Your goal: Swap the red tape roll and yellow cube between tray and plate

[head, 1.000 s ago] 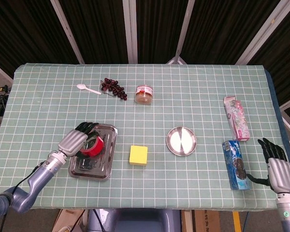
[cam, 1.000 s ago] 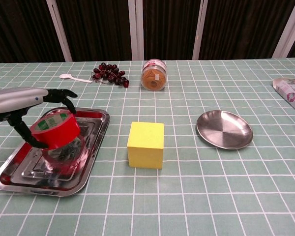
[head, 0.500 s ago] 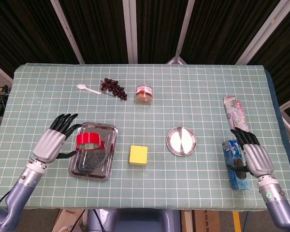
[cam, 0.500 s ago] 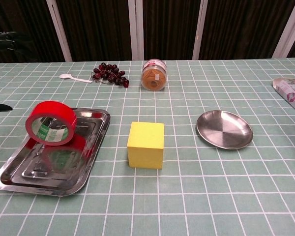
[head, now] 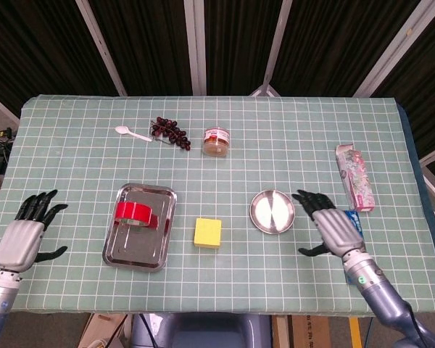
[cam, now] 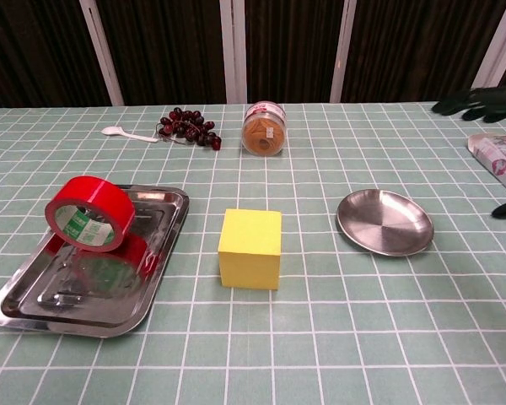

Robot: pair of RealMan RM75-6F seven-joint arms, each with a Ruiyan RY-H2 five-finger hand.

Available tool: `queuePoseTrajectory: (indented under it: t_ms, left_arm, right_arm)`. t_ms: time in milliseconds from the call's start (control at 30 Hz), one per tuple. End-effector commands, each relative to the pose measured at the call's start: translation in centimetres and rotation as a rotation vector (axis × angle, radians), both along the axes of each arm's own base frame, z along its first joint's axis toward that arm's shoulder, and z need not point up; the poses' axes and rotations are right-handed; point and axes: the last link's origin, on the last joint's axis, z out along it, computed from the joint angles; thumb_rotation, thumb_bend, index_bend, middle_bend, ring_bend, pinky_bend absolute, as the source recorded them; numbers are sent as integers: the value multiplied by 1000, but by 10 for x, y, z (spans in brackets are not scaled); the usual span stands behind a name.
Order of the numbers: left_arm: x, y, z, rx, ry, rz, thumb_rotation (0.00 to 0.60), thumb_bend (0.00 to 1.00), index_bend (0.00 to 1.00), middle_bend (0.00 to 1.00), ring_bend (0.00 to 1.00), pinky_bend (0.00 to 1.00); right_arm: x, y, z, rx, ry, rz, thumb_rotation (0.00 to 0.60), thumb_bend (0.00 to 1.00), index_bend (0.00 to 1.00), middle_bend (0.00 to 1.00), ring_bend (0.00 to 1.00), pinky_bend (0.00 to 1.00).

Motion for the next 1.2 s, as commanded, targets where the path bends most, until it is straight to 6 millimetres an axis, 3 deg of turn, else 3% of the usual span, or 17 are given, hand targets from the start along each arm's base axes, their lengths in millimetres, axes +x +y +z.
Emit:
queuePoseTrajectory:
  t_ms: [33,233,333,533,700,900,1067,1200]
  left_arm:
    - [-10,-3,-1,31,-27,35,600,0,209,0,0,0]
    - [-9,-2,3,105,-41,1,600,0,209,0,0,0]
    - [-17,-5,16,148,-36,11,600,0,209,0,0,0]
    - [-21,-7,22,160,-59,-2,600,0,209,0,0,0]
    - [-23,-8,24,176,-58,2,600,5,209,0,0,0]
    - [-21,-3,24,199,-70,5,600,13,209,0,0,0]
    - [-20,-3,24,208,-79,7,600,13,209,0,0,0]
    - [-20,-4,25,207,-92,9,600,13,209,0,0,0]
  right_arm:
    - [32,7,-31,146,-49,50,600,0,64,0,0,0]
    - [64,5,-73,233,-93,116,600,0,64,0,0,0]
    - [76,0,-88,240,-114,133,600,0,64,0,0,0]
    - [99,-12,-117,247,-132,158,600,0,65,0,0,0]
    - [110,-22,-140,235,-164,136,600,0,64,0,0,0]
    - [111,-34,-159,228,-148,109,600,0,65,0,4,1]
    - [109,-39,-167,217,-137,91,600,0,96,6,154,145]
    - [106,-39,-173,217,-131,84,600,1,201,108,337,287]
